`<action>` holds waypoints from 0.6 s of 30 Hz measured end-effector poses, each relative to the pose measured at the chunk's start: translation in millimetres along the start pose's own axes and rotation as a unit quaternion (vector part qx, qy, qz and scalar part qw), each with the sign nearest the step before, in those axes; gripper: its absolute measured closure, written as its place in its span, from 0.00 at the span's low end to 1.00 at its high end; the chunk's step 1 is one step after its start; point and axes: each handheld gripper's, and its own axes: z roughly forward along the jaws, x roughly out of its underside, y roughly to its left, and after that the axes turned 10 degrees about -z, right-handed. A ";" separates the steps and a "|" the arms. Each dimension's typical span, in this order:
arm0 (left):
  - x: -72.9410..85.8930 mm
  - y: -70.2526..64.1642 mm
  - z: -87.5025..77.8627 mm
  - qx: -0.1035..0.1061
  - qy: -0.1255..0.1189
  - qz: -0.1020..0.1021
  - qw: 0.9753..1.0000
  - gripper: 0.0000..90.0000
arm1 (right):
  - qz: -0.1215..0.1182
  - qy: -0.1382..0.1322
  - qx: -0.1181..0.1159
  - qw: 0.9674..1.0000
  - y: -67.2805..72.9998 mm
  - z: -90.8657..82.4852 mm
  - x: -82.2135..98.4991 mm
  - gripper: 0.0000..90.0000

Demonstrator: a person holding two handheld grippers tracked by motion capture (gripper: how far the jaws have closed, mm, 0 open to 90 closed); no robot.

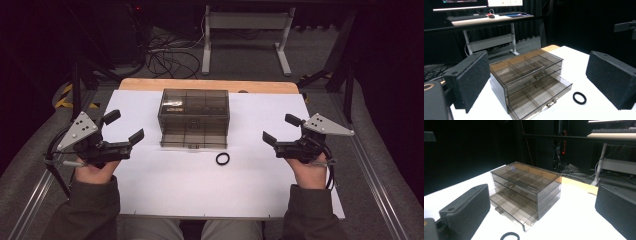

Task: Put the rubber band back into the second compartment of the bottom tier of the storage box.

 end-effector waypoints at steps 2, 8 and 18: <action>-0.3 -0.3 -0.4 0.000 0.000 0.001 1.000 0.07 | -0.008 0.012 0.009 1.000 1.3 3.4 1.2 0.01; -0.3 0.2 -0.2 0.001 0.001 0.001 1.000 0.07 | -0.006 0.052 0.019 0.998 3.3 17.6 7.5 0.01; -0.6 -1.0 -0.9 0.002 0.000 0.004 1.000 0.07 | -0.005 0.090 0.010 0.996 11.4 38.3 19.2 0.09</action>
